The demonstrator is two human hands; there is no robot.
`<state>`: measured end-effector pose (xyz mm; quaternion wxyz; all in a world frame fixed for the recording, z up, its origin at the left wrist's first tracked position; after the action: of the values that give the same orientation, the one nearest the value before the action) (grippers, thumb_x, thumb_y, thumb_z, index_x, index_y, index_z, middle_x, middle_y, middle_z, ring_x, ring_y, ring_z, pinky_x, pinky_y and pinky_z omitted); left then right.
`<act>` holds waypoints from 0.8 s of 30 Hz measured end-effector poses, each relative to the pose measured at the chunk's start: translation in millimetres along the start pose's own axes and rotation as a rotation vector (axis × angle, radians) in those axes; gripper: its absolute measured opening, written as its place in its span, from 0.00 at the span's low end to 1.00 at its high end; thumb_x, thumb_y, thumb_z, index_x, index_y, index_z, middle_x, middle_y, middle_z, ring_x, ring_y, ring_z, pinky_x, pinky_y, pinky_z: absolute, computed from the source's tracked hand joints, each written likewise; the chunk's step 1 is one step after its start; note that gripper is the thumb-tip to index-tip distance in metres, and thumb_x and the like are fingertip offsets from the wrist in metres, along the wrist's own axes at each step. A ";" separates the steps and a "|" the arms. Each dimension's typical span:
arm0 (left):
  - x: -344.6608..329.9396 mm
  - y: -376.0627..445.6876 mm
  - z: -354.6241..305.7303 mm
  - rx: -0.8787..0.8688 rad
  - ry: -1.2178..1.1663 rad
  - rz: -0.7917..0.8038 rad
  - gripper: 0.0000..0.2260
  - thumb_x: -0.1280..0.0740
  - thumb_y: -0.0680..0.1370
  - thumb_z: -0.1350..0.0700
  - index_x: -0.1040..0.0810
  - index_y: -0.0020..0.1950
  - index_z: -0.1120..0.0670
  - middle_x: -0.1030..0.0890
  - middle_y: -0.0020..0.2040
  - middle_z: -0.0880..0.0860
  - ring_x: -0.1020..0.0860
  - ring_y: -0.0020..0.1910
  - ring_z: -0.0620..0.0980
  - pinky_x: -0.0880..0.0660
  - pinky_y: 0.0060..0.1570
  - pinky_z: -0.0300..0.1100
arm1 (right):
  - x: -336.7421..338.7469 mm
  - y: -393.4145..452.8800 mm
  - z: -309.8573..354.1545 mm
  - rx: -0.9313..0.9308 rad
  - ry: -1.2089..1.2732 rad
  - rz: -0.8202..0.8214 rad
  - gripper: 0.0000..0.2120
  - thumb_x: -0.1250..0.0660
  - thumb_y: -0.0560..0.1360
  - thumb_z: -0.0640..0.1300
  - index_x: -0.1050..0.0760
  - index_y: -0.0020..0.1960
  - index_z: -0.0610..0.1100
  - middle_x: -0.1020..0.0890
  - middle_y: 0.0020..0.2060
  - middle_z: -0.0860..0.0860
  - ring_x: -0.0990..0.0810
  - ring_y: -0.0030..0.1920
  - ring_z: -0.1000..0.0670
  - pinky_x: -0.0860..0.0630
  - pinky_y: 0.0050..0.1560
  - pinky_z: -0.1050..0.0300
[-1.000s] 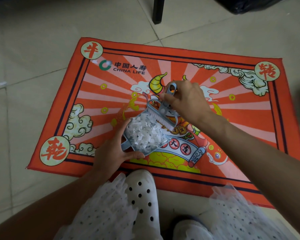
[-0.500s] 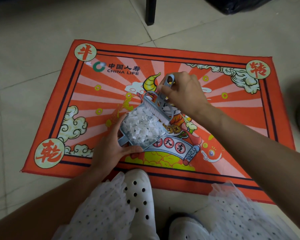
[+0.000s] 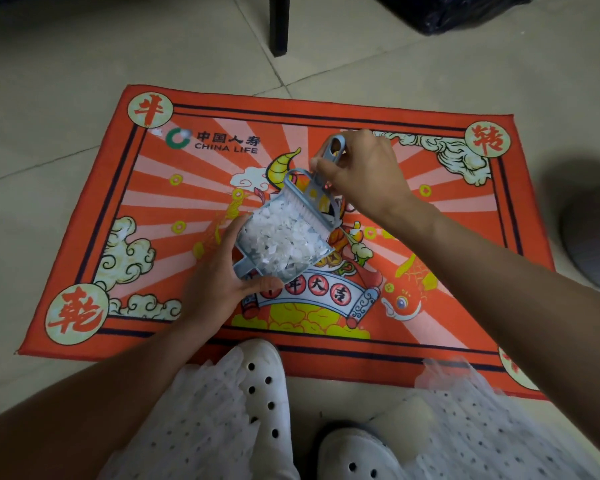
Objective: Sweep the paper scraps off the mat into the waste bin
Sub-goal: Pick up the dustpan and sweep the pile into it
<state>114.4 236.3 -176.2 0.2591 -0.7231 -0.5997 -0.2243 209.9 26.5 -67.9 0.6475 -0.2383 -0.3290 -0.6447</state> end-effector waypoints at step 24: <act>-37.9 5.6 -13.6 -0.014 0.009 0.066 0.48 0.28 0.60 0.27 0.43 0.76 0.37 0.25 0.68 0.49 0.20 0.53 0.54 0.22 0.37 0.49 | 45.0 -9.8 -46.2 -0.029 -0.172 -0.057 0.11 0.34 0.74 0.52 0.22 0.39 0.44 0.19 0.33 0.47 0.22 0.36 0.44 0.26 0.38 0.52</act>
<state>112.8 198.3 -190.5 0.2642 -0.7432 -0.5728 -0.2230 203.6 -38.4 -67.0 0.5948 -0.2926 -0.3808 -0.6447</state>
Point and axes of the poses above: each hand's wrist, its own y-axis towards the middle knuckle, its own x-axis out of the back of the hand, z = x × y, the point moved 10 cm from there along y, towards the middle knuckle
